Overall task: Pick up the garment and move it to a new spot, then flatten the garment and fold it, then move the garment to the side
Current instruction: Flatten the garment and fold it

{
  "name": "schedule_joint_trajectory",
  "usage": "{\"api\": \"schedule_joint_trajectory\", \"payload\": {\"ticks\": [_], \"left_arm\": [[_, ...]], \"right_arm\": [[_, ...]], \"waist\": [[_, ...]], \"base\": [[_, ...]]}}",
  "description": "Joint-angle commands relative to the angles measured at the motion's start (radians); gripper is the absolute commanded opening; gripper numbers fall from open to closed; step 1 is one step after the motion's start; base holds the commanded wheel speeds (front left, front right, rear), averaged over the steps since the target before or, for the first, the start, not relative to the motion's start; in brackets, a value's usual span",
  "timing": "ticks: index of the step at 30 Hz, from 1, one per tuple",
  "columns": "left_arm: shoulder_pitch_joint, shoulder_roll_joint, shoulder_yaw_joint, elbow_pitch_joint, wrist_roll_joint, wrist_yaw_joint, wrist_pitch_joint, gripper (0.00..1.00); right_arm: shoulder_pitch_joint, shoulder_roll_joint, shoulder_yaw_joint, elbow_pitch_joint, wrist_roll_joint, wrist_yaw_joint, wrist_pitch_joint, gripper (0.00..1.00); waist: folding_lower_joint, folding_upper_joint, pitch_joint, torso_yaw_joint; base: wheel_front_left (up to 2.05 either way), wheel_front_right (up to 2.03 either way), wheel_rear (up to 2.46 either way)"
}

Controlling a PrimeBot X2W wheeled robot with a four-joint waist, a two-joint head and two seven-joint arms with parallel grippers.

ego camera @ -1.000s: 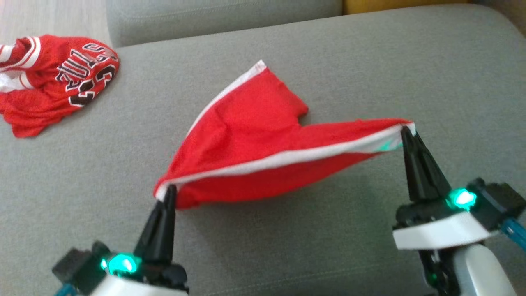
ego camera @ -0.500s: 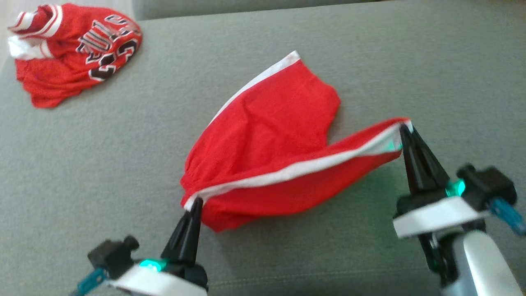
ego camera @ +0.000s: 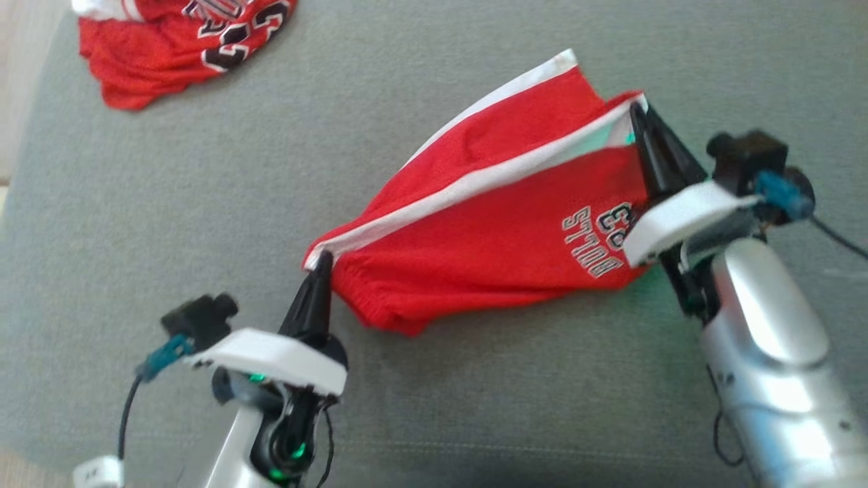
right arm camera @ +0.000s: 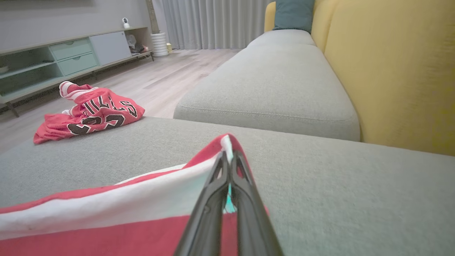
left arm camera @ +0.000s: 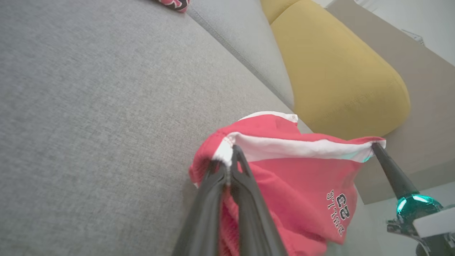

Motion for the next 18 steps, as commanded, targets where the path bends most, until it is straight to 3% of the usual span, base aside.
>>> {"api": "schedule_joint_trajectory", "payload": {"ticks": [1,18], "left_arm": [[-0.065,-0.003,0.004,0.004,-0.014,0.002,-0.005,0.0],[-0.274,-0.004,-0.166,0.169,-0.128,0.025,-0.085,0.0]], "right_arm": [[-0.076,-0.006,0.031,0.046,-0.005,0.007,-0.017,0.0],[-0.427,-0.036,0.142,0.515,0.021,0.007,-0.063,0.0]], "waist": [[0.0,-0.0001,0.03,0.036],[0.0,-0.0001,0.091,0.122]], "base": [[0.0,0.0,0.0],[0.0,0.0,0.0]]}}
